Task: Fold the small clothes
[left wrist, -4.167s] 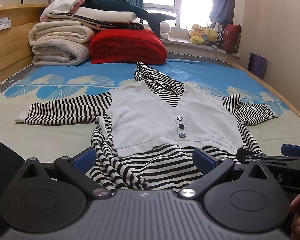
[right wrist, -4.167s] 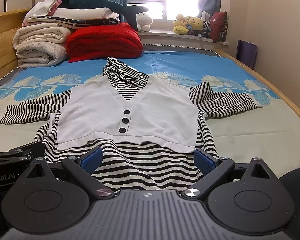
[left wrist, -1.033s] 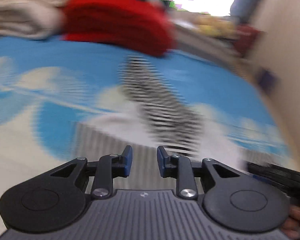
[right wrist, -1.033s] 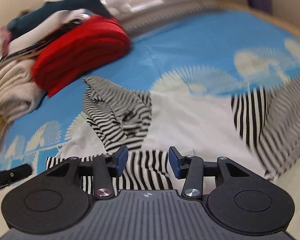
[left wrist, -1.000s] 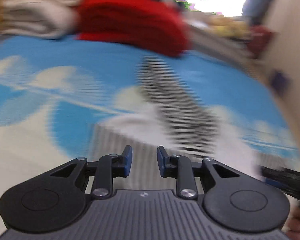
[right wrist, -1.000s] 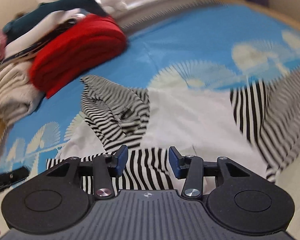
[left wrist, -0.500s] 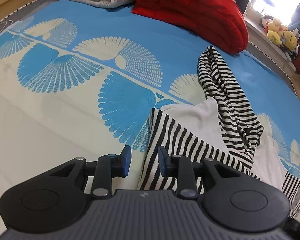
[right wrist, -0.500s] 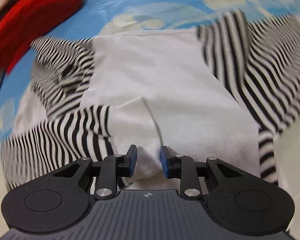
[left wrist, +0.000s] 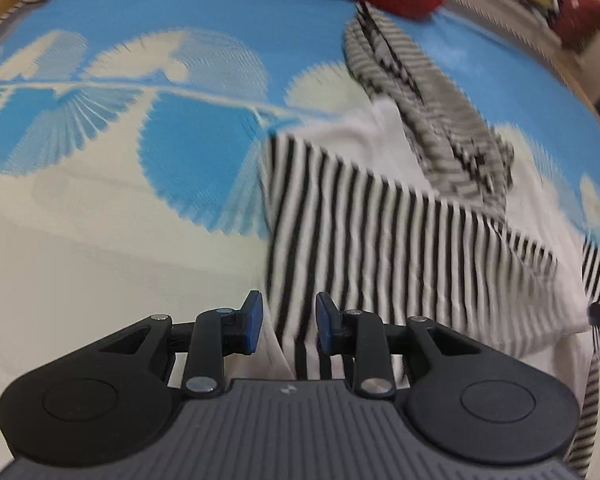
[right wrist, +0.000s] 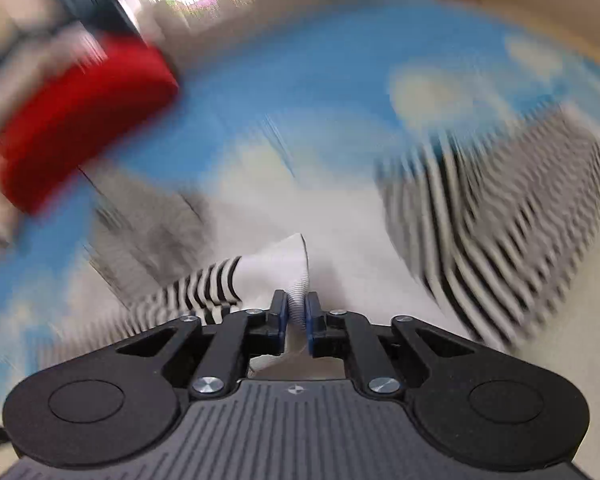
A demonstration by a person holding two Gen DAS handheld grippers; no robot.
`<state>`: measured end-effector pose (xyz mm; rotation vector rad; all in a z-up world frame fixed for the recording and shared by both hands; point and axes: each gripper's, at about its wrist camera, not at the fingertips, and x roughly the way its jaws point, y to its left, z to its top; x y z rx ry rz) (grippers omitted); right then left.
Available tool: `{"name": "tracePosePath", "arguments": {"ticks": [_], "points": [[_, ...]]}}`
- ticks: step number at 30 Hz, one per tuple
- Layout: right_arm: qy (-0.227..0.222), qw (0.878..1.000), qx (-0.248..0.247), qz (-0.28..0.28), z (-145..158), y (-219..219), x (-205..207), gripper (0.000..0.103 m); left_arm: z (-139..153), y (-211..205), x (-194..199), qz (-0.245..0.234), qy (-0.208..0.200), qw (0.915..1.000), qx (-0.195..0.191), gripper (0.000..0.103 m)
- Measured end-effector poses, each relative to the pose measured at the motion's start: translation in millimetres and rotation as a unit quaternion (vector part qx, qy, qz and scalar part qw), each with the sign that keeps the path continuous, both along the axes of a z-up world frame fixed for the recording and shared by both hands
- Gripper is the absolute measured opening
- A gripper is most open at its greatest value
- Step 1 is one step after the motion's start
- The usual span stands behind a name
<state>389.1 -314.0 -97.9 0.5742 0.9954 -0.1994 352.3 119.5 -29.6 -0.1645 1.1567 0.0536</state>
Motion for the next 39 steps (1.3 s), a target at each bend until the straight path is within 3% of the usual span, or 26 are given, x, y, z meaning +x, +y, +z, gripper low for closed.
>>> {"name": "tracePosePath", "arguments": {"ticks": [3, 5, 7, 8, 9, 11, 12, 14, 15, 17, 19, 24, 27, 28, 31, 37, 39], "points": [[-0.016, 1.0, 0.008, -0.018, 0.9, -5.0, -3.1, 0.017, -14.1, -5.6, -2.1, -0.016, 0.021, 0.9996, -0.012, 0.032], [-0.056, 0.998, 0.014, 0.009, 9.1, 3.2, -2.4, 0.035, -20.7, -7.4, -3.4, -0.024, 0.026, 0.9991, -0.021, 0.032], [-0.051, 0.996, 0.07, 0.033, 1.5, 4.1, 4.0, 0.048, -32.3, -12.4, -4.5, -0.037, 0.048, 0.998, 0.016, 0.032], [-0.029, 0.993, 0.106, 0.033, -10.5, 2.7, 7.2, 0.049, -40.6, -15.1, -5.4, -0.046, 0.062, 0.9959, 0.048, 0.032], [0.002, 0.992, 0.125, 0.026, -23.6, -0.4, 9.8, 0.049, -46.0, -16.1, -5.7, -0.049, 0.07, 0.9943, 0.064, 0.035], [0.067, 0.993, 0.094, 0.0, -44.1, -3.5, 9.4, 0.048, -44.8, -16.4, -6.4, -0.047, 0.067, 0.9941, 0.071, 0.035], [0.072, 0.994, 0.086, -0.012, -46.1, -5.9, 8.4, 0.047, -37.8, -17.8, -6.8, -0.043, 0.053, 0.9954, 0.067, 0.035], [0.058, 0.993, 0.097, -0.015, -44.4, -9.7, 7.8, 0.046, -24.8, -21.8, -8.7, -0.053, 0.012, 0.9977, 0.04, 0.035], [0.05, 0.994, 0.096, -0.005, -42.3, -9.1, 8.4, 0.046, -27.0, -24.8, -8.5, -0.065, 0.012, 0.9972, 0.036, 0.036], [0.046, 0.995, 0.088, 0.001, -40.6, -9.1, 6.3, 0.046, -50.0, -24.9, -5.7, -0.058, 0.07, 0.9942, 0.057, 0.038], [0.044, 0.995, 0.089, -0.013, -39.9, -19.4, 1.3, 0.046, -51.5, -21.1, -4.7, -0.036, 0.071, 0.9953, 0.054, 0.041], [-0.015, 0.997, 0.063, -0.032, -13.9, -46.4, -4.0, 0.046, -12.9, -41.7, -4.1, -0.073, -0.007, 0.9952, 0.066, 0.042], [-0.051, 0.996, 0.037, -0.061, -2.5, -77.1, -6.8, 0.046, -11.6, -56.7, -4.2, -0.087, -0.01, 0.9934, 0.073, 0.043], [-0.058, 0.995, 0.03, -0.072, -0.2, -89.8, -8.2, 0.041, -11.2, -58.1, -3.7, -0.086, -0.008, 0.9942, 0.064, 0.043], [-0.073, 0.991, 0.031, -0.104, 0.6, -136.5, -16.9, 0.005, -9.4, -59.7, -2.0, -0.089, -0.01, 0.995, 0.045, 0.043], [-0.099, 0.97, 0.017, -0.221, -9.0, -234.3, -38.3, 0.01, -5.3, -60.5, 2.4, -0.08, -0.015, 0.9959, 0.039, 0.043], [-0.088, 0.965, 0.025, -0.248, -29.9, -257.2, -38.6, 0.029, -4.7, -61.1, 3.2, -0.079, -0.016, 0.9961, 0.036, 0.043]]}}
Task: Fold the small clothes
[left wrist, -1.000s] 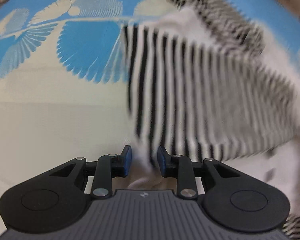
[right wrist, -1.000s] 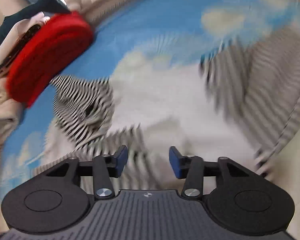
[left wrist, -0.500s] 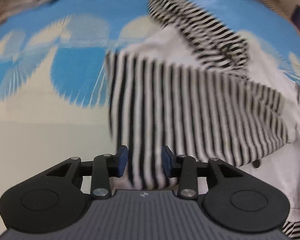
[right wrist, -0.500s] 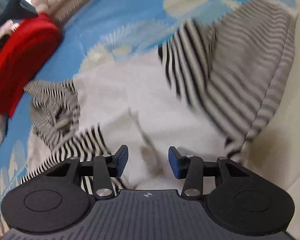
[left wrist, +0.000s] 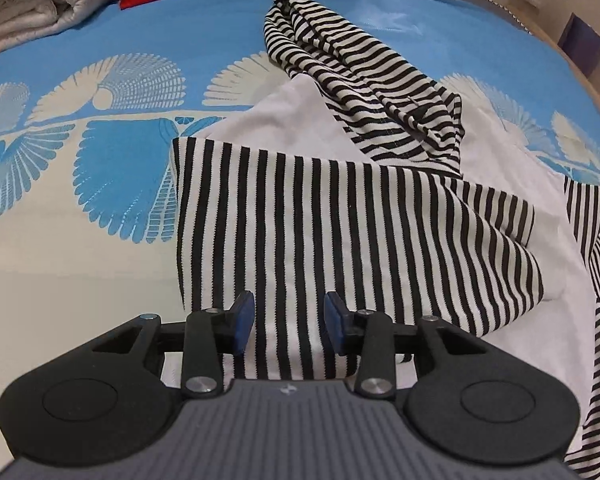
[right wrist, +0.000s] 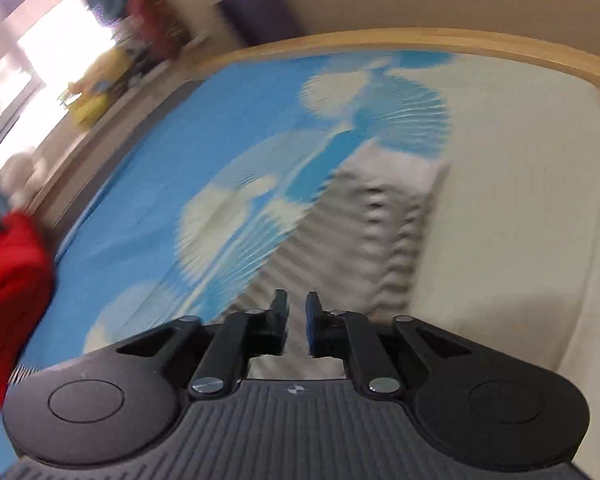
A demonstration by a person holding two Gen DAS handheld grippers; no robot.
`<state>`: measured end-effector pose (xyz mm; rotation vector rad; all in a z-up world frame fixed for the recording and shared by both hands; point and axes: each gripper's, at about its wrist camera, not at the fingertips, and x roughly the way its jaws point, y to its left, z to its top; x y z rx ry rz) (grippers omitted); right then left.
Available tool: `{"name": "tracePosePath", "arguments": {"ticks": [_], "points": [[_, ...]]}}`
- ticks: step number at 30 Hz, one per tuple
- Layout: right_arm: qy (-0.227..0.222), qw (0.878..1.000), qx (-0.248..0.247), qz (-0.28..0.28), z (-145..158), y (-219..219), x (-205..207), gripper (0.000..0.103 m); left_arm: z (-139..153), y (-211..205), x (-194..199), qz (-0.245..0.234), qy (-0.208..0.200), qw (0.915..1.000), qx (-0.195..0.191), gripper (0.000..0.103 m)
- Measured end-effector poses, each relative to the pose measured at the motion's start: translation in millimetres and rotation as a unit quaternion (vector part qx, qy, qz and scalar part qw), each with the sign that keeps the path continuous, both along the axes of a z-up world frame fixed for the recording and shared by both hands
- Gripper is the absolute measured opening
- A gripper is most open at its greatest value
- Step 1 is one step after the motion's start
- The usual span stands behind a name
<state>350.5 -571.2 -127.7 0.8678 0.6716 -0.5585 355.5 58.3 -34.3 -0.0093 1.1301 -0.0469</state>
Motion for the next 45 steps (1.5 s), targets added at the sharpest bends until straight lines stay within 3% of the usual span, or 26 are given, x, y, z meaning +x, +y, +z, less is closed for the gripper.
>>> {"name": "tracePosePath", "arguments": {"ticks": [1, 2, 6, 11, 16, 19, 21, 22, 25, 29, 32, 35, 36, 38, 41, 43, 45], "points": [[0.004, 1.0, 0.015, -0.013, -11.8, -10.8, -2.1, 0.042, 0.1, -1.1, 0.2, -0.001, 0.0, 1.0, 0.0, 0.043], [0.009, 0.999, 0.031, -0.029, -23.5, -19.2, -3.2, 0.044, 0.3, -1.5, -0.1, -0.003, -0.001, 1.0, 0.0, 0.043], [-0.005, 0.993, 0.09, -0.08, -60.2, -37.3, -8.5, 0.045, 1.2, -0.8, -0.7, -0.005, -0.003, 1.0, -0.002, 0.043], [-0.046, 0.993, 0.07, -0.087, -68.9, -41.5, -1.9, 0.043, 4.3, 5.0, -1.4, -0.001, -0.007, 1.0, -0.006, 0.043], [-0.099, 0.984, 0.082, -0.126, -82.0, -53.0, -7.2, 0.041, 6.4, 10.5, -2.9, 0.001, -0.009, 0.9999, -0.01, 0.043], [-0.103, 0.981, 0.084, -0.141, -85.1, -57.1, -7.5, 0.033, 7.7, 12.9, -3.6, 0.0, -0.009, 0.9999, -0.011, 0.043], [-0.097, 0.981, 0.087, -0.143, -83.5, -57.3, -7.9, 0.017, 10.2, 15.4, -3.3, 0.001, -0.011, 0.9999, -0.013, 0.043], [-0.1, 0.979, 0.094, -0.148, -80.4, -57.5, -9.3, 0.004, 12.1, 16.8, -2.5, 0.004, -0.013, 0.9998, -0.016, 0.043], [-0.117, 0.978, 0.057, -0.162, -44.2, -50.9, -11.0, 0.004, 20.2, 23.9, 0.0, 0.018, -0.02, 0.9992, -0.029, 0.043], [-0.131, 0.982, -0.032, -0.13, 44.2, -10.7, -7.8, 0.004, 32.2, 33.4, 0.3, 0.032, -0.027, 0.9976, -0.055, 0.043], [-0.135, 0.985, -0.084, -0.068, 105.5, 47.5, -1.2, 0.004, 39.4, 40.0, -1.8, 0.042, -0.034, 0.9962, -0.069, 0.043], [-0.125, 0.982, -0.14, 0.011, 144.4, 115.0, 7.0, 0.004, 42.1, 48.2, -4.5, 0.054, -0.036, 0.995, -0.077, 0.043], [-0.128, 0.973, -0.184, 0.046, 155.9, 145.5, 8.3, 0.004, 42.0, 50.9, -5.6, 0.058, -0.035, 0.9946, -0.078, 0.043], [-0.162, 0.94, -0.265, 0.145, 169.3, 211.3, 7.8, 0.004, 41.3, 56.6, -7.7, 0.066, -0.034, 0.9942, -0.078, 0.043], [-0.196, 0.878, -0.27, 0.343, 167.1, 304.9, 13.1, 0.004, 39.8, 63.6, -10.4, 0.07, -0.032, 0.9943, -0.073, 0.043], [-0.195, 0.818, -0.25, 0.48, 150.8, 364.9, 10.5, 0.006, 37.9, 68.5, -10.8, 0.071, -0.032, 0.9948, -0.066, 0.043], [-0.146, 0.738, -0.215, 0.622, 127.6, 413.9, 5.2, 0.011, 35.1, 73.6, -9.2, 0.08, -0.027, 0.9944, -0.064, 0.043]]}}
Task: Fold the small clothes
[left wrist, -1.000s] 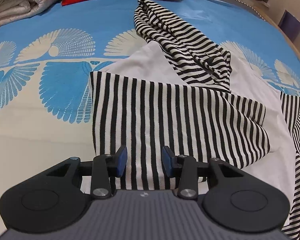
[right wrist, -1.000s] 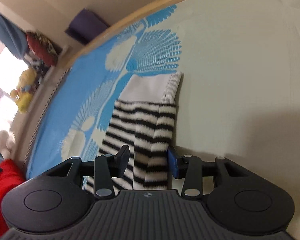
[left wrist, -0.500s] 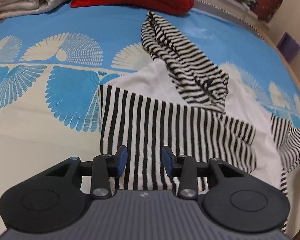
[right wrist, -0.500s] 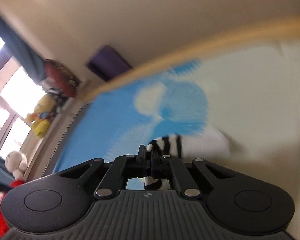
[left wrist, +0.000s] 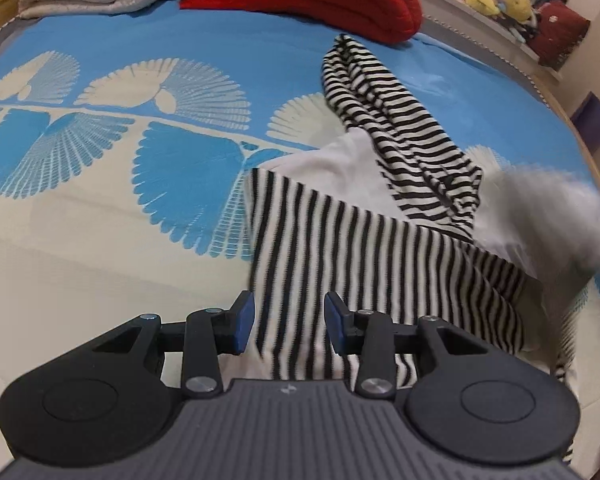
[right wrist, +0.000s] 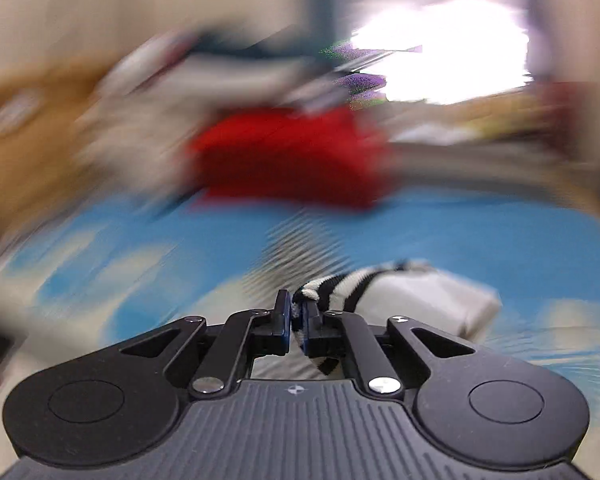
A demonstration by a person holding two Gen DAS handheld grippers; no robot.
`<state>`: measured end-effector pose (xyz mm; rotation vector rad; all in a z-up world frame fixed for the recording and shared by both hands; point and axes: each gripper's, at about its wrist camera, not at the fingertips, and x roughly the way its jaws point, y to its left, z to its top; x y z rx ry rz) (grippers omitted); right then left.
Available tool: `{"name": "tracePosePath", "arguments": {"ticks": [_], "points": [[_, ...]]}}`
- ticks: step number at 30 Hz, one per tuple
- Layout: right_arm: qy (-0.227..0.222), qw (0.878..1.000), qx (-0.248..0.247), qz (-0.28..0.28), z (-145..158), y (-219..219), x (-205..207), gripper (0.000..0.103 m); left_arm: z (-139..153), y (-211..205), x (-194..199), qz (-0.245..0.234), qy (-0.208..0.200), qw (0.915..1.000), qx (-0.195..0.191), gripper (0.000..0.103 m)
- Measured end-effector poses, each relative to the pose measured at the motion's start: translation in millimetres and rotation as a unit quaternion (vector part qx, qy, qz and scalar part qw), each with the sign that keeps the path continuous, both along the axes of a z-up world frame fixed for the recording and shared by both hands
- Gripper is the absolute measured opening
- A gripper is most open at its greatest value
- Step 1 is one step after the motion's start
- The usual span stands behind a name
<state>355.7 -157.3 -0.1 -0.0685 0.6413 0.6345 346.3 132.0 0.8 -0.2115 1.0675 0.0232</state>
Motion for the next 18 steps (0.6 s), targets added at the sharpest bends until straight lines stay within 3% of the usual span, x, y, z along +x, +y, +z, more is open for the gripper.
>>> {"name": "tracePosePath", "arguments": {"ticks": [1, 2, 5, 9, 11, 14, 18], "points": [[0.034, 0.997, -0.021, 0.067, -14.4, 17.8, -5.7, 0.016, -1.5, 2.9, 1.4, 0.007, 0.003, 1.0, -0.004, 0.043], [0.04, 0.994, -0.047, 0.087, -26.7, 28.6, -12.8, 0.016, -2.7, 5.3, 2.6, 0.011, 0.006, 0.9999, -0.01, 0.043], [0.071, 0.99, -0.094, 0.075, -44.2, 33.7, -11.8, 0.021, -7.2, 4.8, 7.2, 0.018, 0.014, 0.9995, -0.024, 0.043], [0.12, 0.992, -0.041, -0.024, -46.9, -5.0, 12.2, 0.032, -16.3, -6.0, 14.3, 0.015, 0.027, 0.9983, -0.05, 0.043], [0.14, 0.986, -0.035, -0.087, -51.8, -28.4, 20.9, 0.047, -23.9, -11.4, 17.8, 0.017, 0.039, 0.9976, -0.053, 0.043], [0.201, 0.961, -0.027, -0.189, -71.5, -73.0, 32.7, 0.051, -36.1, -12.1, 21.0, 0.03, 0.059, 0.9963, -0.055, 0.045], [0.277, 0.911, -0.016, -0.304, -109.5, -139.7, 50.1, 0.051, -53.2, -8.8, 22.5, 0.043, 0.088, 0.9934, -0.059, 0.045]]}}
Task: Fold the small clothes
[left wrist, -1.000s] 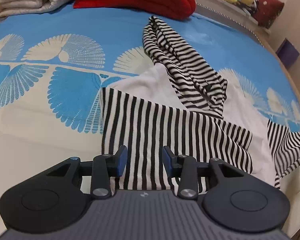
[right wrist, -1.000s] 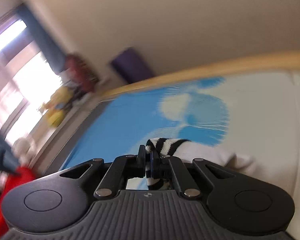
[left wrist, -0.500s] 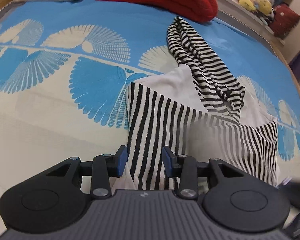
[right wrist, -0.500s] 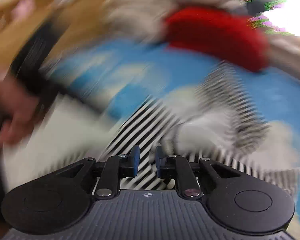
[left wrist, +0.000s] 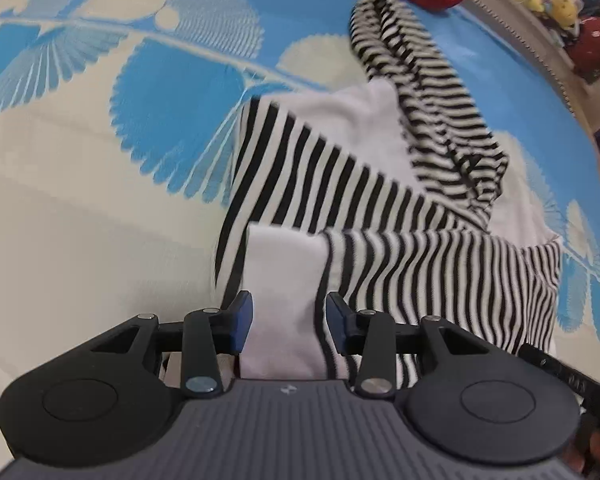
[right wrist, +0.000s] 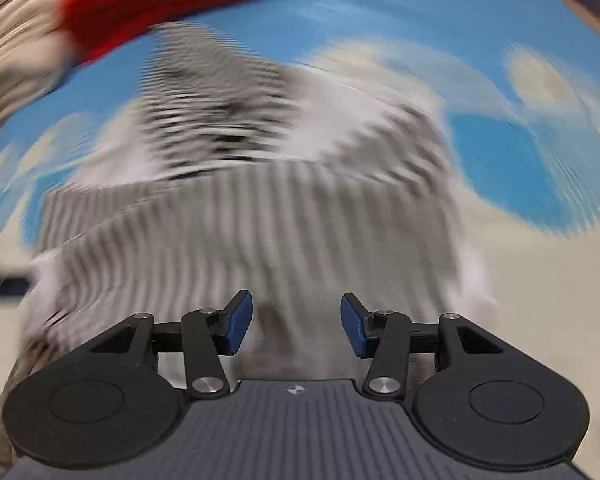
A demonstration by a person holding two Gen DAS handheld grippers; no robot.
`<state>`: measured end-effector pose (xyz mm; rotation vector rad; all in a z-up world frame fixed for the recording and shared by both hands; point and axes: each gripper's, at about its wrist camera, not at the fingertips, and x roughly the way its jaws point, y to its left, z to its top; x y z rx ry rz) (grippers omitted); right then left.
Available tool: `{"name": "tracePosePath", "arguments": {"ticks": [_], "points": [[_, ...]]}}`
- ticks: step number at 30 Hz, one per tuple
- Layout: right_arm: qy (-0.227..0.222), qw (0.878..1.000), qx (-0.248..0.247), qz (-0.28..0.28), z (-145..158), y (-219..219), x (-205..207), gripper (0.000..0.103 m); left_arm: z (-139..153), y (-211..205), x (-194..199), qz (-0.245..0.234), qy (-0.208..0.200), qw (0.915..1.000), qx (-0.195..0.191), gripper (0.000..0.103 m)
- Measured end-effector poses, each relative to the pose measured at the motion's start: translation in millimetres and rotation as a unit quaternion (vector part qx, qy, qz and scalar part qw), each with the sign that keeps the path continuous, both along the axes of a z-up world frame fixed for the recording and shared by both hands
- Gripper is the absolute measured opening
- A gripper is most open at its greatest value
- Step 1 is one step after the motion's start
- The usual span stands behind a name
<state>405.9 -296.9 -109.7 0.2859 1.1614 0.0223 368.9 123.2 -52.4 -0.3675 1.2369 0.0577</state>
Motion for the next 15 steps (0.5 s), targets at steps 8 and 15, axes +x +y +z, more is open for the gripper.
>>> {"name": "tracePosePath", "arguments": {"ticks": [8, 15], "points": [[0.002, 0.999, -0.029, -0.042, 1.2, -32.4, -10.3, 0.036, 4.6, -22.0, -2.9, -0.061, -0.023, 0.9977, 0.021, 0.045], [0.033, 0.999, -0.016, 0.018, -12.2, -12.9, -13.3, 0.049, -24.9, -37.4, -7.2, -0.095, 0.034, 0.9928, 0.066, 0.045]]}}
